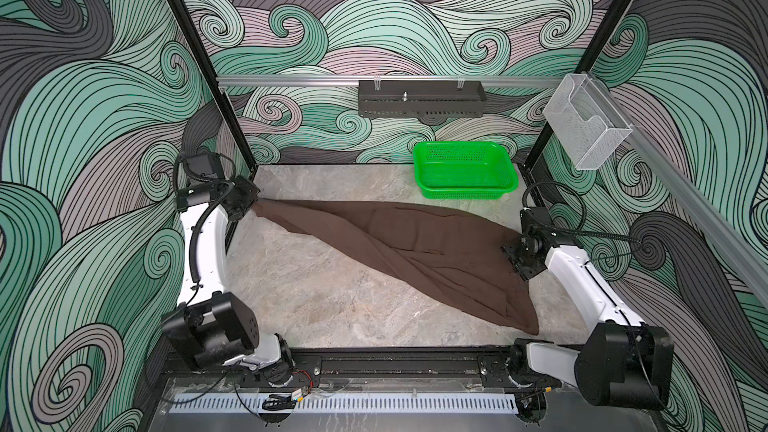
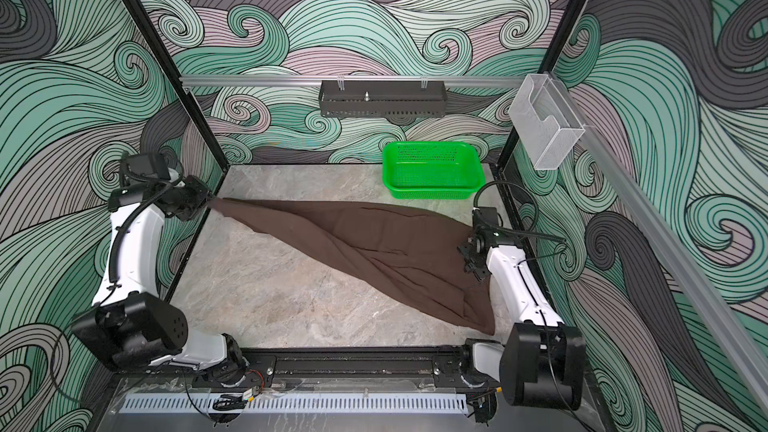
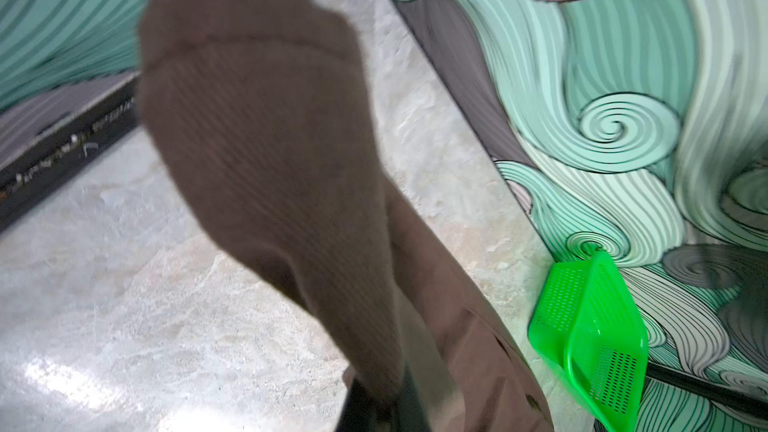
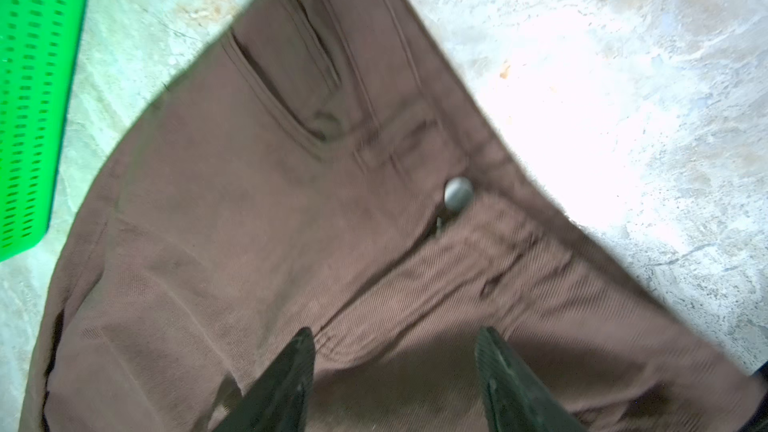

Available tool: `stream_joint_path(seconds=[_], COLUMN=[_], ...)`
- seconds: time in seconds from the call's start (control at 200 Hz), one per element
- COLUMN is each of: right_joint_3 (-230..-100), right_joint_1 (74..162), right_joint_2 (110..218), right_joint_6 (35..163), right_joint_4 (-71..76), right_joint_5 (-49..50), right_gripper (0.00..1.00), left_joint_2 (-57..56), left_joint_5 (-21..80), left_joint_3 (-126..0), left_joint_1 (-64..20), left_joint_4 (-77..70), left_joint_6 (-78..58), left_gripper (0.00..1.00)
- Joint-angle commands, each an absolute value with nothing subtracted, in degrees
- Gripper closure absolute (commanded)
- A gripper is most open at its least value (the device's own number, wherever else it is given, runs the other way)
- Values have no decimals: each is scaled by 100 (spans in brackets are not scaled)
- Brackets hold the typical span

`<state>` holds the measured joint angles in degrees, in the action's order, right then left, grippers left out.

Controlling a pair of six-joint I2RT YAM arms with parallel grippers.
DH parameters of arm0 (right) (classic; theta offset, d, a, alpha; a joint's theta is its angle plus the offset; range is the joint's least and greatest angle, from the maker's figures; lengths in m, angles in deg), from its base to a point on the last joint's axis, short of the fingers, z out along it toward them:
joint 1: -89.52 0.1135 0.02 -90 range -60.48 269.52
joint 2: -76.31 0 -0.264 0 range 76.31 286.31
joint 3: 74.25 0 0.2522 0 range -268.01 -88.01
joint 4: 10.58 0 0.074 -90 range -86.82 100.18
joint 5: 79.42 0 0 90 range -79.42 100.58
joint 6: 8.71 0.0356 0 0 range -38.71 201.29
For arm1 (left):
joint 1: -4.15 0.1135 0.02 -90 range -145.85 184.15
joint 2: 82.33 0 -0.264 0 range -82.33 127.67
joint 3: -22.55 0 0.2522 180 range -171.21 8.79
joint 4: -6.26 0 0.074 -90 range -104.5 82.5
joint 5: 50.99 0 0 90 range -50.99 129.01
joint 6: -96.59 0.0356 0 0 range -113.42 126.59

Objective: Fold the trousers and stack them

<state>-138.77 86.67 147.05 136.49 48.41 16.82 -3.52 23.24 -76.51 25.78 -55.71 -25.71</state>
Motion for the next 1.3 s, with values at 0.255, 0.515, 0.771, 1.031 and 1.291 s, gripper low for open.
stream_joint_path(seconds=[0.255, 0.515, 0.771, 1.031, 1.291], right_joint_3=[-13612, -13172, -12654, -12771, -13675], right_joint_1=[8636, 8644, 8628, 8136, 7515], right_joint_2=[14671, 14330, 14709, 15832, 16770], right_joint_6=[13570, 13413, 13358, 13213, 13191], right_joint_4=[5053, 5248, 4896, 4340, 4324], right_joint_5=[1791, 1792, 1749, 1839, 2245], right_gripper=[35, 32, 34, 49, 45], left_joint_2=[-1512, -1248, -1475, -1390, -1245], left_joint_5=[2726, 3368, 3193, 3212, 3224], left_joint_3=[-5174, -5970, -5813, -5987, -5988], left_joint_1=[3356, 3842, 3843, 3892, 3979], left_joint_4=[-5568, -6711, -6454, -6544, -6578], left_joint_6=[-2128, -2107, -2118, -2143, -2180], left_gripper=[97, 50, 41, 36, 32])
